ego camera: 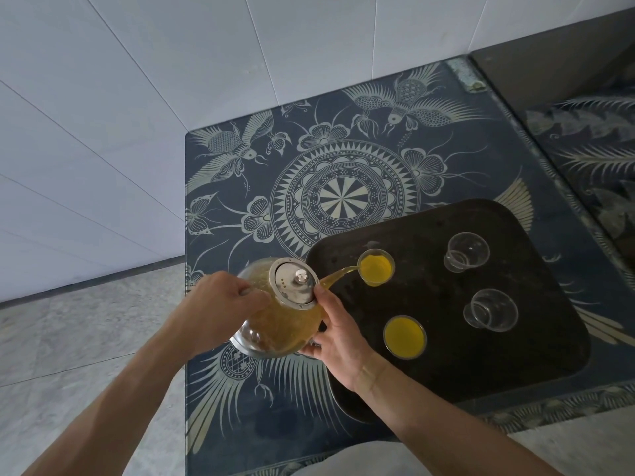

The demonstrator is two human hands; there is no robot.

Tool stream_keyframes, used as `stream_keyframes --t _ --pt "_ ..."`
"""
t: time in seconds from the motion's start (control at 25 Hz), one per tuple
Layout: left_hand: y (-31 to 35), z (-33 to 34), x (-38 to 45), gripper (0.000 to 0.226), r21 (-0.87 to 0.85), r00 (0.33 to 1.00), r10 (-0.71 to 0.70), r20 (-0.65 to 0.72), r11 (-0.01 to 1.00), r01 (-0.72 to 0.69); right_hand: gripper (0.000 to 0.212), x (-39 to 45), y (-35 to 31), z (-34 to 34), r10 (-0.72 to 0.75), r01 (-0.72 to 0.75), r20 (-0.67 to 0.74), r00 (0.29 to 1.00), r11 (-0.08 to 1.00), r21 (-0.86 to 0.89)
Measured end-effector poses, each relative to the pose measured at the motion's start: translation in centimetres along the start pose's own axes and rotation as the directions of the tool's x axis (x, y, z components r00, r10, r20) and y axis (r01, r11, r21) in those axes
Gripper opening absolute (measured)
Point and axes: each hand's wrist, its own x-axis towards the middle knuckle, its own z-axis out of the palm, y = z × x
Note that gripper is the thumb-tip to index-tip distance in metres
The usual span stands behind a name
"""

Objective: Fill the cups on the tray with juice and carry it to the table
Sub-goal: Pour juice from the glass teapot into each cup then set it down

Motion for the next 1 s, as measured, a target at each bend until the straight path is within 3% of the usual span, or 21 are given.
stream_keyframes --t 0.16,0.32,0.48,0.68,0.84,1.0 --pt "-0.1 0.3 0.3 0.045 -0.018 1.0 0.017 0.0 1.0 -0.017 0.073 0.0 0.0 -0.3 0.0 0.0 -0.006 1.0 1.0 0.02" --pt "0.0 0.8 0.8 0.046 -0.033 0.999 0.04 0.009 0.999 -0.039 0.081 -0.1 -0.1 -0.8 0.001 -0.001 -0.024 1.0 1.0 0.018" --pt "0.3 1.6 1.5 0.041 -0.041 0.999 0.042 0.025 0.998 -0.041 0.074 0.1 -0.2 -1.6 0.008 -0.006 -0.05 0.999 1.0 0.031" --pt "0.3 2.9 2.3 0.041 -0.098 0.998 0.044 0.05 0.994 -0.039 0.092 0.3 -0.4 -2.3 0.026 -0.022 -0.099 0.995 0.999 0.037" --pt "0.2 3.7 3.0 0.042 -0.135 0.998 0.046 0.045 0.99 -0.04 0.078 0.3 -0.6 -2.7 0.016 -0.01 -0.13 0.991 0.999 0.043" --pt "-0.6 4.4 3.2 0.042 -0.196 0.996 0.075 0.054 0.979 -0.063 0.078 0.1 -0.9 -3.0 0.001 0.001 -0.156 0.988 1.0 0.012"
